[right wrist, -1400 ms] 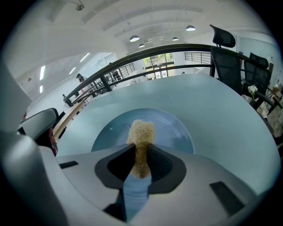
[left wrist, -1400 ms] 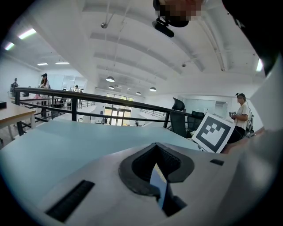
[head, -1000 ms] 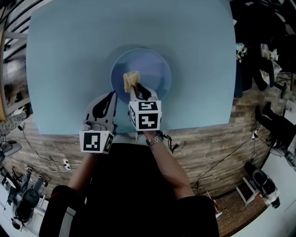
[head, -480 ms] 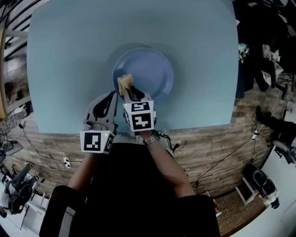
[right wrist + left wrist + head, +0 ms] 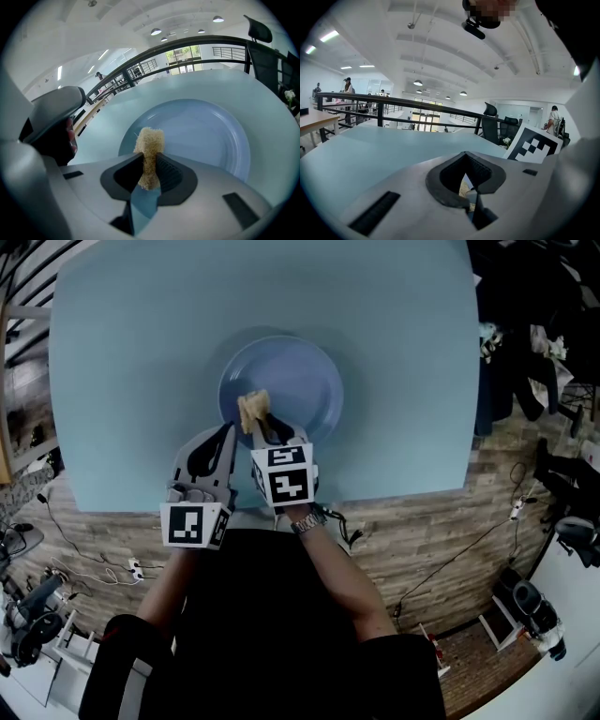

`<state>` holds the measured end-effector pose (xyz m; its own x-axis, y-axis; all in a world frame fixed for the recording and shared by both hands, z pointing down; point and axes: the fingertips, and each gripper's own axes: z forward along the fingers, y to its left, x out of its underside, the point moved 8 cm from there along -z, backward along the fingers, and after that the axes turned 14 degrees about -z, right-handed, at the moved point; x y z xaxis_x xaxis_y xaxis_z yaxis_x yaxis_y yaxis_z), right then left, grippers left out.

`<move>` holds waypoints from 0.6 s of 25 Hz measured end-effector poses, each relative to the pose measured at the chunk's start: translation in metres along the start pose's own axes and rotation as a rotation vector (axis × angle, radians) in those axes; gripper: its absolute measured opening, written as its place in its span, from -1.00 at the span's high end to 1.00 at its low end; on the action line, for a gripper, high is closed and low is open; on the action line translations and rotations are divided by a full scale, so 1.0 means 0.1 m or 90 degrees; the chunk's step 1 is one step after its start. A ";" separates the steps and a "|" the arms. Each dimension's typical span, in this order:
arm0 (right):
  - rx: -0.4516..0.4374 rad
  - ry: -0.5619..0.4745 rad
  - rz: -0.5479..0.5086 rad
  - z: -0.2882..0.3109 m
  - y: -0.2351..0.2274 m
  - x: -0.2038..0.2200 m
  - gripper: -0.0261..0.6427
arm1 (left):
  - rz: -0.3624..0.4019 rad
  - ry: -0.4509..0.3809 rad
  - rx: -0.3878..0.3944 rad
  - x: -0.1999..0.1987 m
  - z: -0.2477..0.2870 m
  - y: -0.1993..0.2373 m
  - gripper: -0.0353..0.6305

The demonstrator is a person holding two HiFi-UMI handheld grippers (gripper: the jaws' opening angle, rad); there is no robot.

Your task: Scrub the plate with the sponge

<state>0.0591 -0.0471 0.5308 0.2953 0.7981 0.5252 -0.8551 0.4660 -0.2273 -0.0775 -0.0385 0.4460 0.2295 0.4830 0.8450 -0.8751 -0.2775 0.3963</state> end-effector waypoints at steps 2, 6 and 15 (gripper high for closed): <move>0.006 0.000 0.004 -0.03 -0.07 0.02 0.69 | 0.001 0.002 0.004 0.01 0.04 -0.05 0.89; 0.021 0.001 0.011 -0.10 -0.22 0.09 0.69 | 0.004 0.005 0.010 0.03 0.08 -0.14 0.89; 0.060 -0.001 0.050 -0.28 -0.63 0.20 0.69 | 0.008 0.008 0.017 0.04 0.20 -0.29 0.89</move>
<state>0.1311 -0.0495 0.5327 0.2256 0.8296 0.5107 -0.9115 0.3648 -0.1900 -0.0426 -0.0446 0.4448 0.2133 0.4897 0.8454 -0.8664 -0.3052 0.3954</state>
